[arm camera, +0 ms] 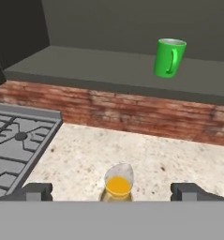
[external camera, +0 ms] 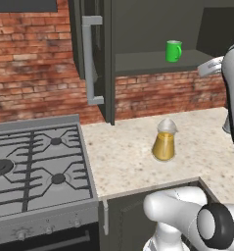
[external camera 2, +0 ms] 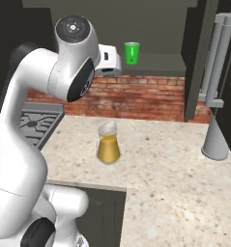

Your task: There is a tray on the dining counter. Grab the cup, mug, and pitcher and place them on the tray. The pitcher may be placed next to the tray if it cannot fit the tray.

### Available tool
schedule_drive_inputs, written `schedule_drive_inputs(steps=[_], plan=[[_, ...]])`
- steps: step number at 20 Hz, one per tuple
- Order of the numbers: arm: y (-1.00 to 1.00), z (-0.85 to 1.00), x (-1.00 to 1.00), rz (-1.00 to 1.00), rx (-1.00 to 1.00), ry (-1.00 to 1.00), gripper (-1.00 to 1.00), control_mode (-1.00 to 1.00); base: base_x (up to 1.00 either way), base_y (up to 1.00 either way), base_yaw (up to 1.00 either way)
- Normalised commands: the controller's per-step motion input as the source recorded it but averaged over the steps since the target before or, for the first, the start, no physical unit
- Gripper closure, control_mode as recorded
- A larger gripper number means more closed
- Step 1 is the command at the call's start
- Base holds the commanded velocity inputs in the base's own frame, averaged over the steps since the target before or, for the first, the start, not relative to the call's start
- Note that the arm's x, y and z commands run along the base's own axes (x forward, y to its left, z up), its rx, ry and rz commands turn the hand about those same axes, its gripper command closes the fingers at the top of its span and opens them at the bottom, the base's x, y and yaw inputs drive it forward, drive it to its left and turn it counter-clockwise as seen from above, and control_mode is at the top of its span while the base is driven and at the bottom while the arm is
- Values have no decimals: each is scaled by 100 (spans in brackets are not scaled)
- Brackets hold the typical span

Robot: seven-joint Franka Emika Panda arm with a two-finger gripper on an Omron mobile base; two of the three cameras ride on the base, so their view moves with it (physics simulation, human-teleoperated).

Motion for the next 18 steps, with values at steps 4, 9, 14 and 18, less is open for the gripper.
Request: schedule_drive_inputs(steps=[4, 9, 14, 18], plan=[[-2, 0, 36, 0, -1, -12, -100, -100, 0, 0, 0], [-1, 0, 32, 0, 0, -12, -100, -100, 0, 0, 0], [0, 0, 43, -2, 0, 0, -100, -100, 0, 0, 0], [0, 7, 44, -5, 0, 0, -100, -100, 0, 0, 0]])
